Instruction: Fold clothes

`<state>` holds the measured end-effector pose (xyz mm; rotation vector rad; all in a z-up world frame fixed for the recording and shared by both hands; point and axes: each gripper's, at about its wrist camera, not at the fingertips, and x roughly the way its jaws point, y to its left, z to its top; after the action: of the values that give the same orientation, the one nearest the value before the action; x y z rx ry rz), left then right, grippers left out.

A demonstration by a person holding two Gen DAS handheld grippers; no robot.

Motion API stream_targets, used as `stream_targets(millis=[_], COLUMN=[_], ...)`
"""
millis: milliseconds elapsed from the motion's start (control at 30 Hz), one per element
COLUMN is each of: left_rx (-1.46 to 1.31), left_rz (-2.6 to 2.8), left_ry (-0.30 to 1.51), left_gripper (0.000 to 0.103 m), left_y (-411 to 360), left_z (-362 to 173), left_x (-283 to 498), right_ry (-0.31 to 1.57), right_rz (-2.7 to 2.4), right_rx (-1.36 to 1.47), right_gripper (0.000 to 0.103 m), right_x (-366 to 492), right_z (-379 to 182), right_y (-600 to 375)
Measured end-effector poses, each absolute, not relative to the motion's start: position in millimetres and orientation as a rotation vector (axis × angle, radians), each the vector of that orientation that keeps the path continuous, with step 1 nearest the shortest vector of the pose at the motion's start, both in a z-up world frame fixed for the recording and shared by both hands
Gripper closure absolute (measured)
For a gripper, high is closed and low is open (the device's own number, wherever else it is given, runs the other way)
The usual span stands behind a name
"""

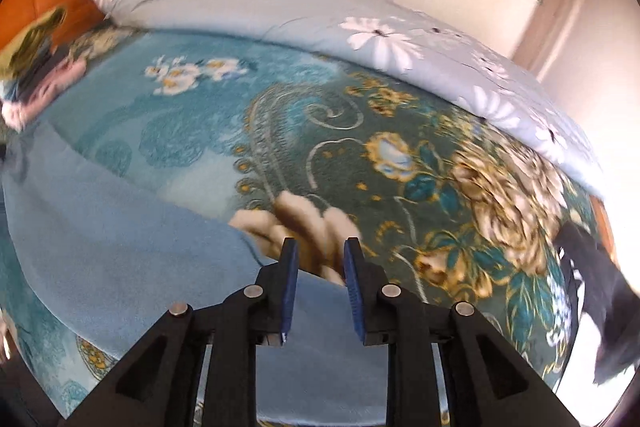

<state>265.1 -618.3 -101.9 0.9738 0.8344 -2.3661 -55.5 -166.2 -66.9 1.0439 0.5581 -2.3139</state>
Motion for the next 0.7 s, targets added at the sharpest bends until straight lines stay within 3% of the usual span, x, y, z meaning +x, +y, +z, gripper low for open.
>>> stream_targets(millis=[67, 133, 200, 300, 433, 600, 700], left_rx=[0.951, 0.954, 0.956, 0.969, 0.975, 0.997, 1.000], left_rz=[-2.320, -2.281, -2.237, -2.176, -2.129, -2.098, -2.100], left_ry=[0.832, 0.862, 0.906, 0.973, 1.079, 1.077, 1.071], left_gripper=[0.051, 0.051, 0.051, 0.051, 0.051, 0.051, 0.051], left_y=[-622.3, -628.0, -633.1, -637.5, -638.5, -634.1, -632.6], left_z=[-101.5, -106.8, -113.5, -123.1, -133.4, -136.2, -134.4], left_x=[275.0, 281.6, 287.0, 290.8, 292.2, 287.6, 284.6], right_ry=[0.329, -0.014, -0.401, -0.744, -0.806, -0.801, -0.923], right_rz=[-2.438, -2.522, -2.543, -2.461, -2.370, -2.325, -2.338], right_rx=[1.082, 1.149, 1.202, 1.250, 1.323, 1.342, 1.305], right_gripper=[0.072, 0.067, 0.052, 0.051, 0.051, 0.049, 0.051], right_x=[-58.2, -57.0, -51.6, -45.9, -53.0, -54.2, -50.4], right_z=[-59.8, -66.7, -85.2, -112.9, -136.5, -151.4, -153.5], right_y=[-113.3, -49.0, 12.1, 59.4, 52.2, 18.0, 13.4])
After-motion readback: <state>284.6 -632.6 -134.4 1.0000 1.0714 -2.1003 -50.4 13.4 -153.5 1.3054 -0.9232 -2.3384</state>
